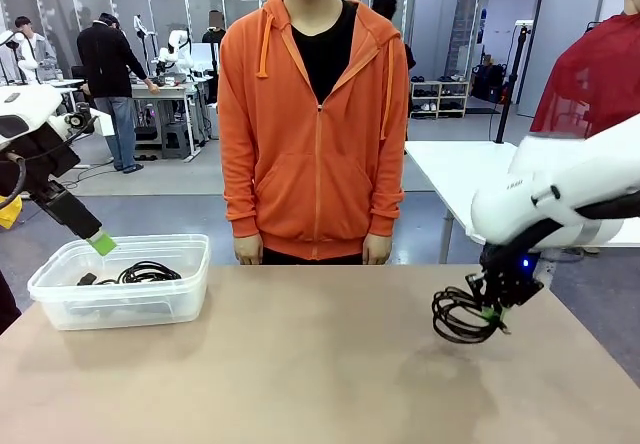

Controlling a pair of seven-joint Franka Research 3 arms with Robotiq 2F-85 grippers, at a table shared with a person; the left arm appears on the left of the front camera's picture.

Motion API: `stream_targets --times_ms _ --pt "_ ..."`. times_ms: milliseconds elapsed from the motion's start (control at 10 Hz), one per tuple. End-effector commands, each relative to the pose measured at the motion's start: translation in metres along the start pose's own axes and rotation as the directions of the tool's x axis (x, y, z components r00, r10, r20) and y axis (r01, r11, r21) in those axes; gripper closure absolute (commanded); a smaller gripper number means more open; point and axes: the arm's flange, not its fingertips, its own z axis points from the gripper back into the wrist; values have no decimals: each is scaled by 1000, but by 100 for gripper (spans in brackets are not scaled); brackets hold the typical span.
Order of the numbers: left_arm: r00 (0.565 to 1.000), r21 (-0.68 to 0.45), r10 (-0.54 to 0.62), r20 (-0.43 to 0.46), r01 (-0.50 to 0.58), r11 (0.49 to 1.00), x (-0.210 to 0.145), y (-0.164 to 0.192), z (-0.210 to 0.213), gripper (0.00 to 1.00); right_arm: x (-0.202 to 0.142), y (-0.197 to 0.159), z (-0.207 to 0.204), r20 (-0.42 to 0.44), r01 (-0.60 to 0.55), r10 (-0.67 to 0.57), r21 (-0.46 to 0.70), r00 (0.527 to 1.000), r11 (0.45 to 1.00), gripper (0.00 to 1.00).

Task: Organize and store the cables.
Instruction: Place the USB Extension Cable into the Organizing box.

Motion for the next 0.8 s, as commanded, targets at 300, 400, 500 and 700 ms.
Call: stream_targets --times_ms 300,400,500,700 --pt "1000 9 1 -11 -1 1000 3 0 1 0 3 30 52 11 -32 32 34 999 999 95" --pt "1000 9 1 -11 -1 1000 3 0 1 0 2 45 56 30 -55 54 53 998 997 95" --pt "1000 9 1 -11 -1 1000 3 0 1 0 2 64 57 53 -80 76 63 996 995 95" --pt "1000 9 1 -11 -1 1000 3 0 1 0 0 117 45 69 -144 139 67 988 987 95"
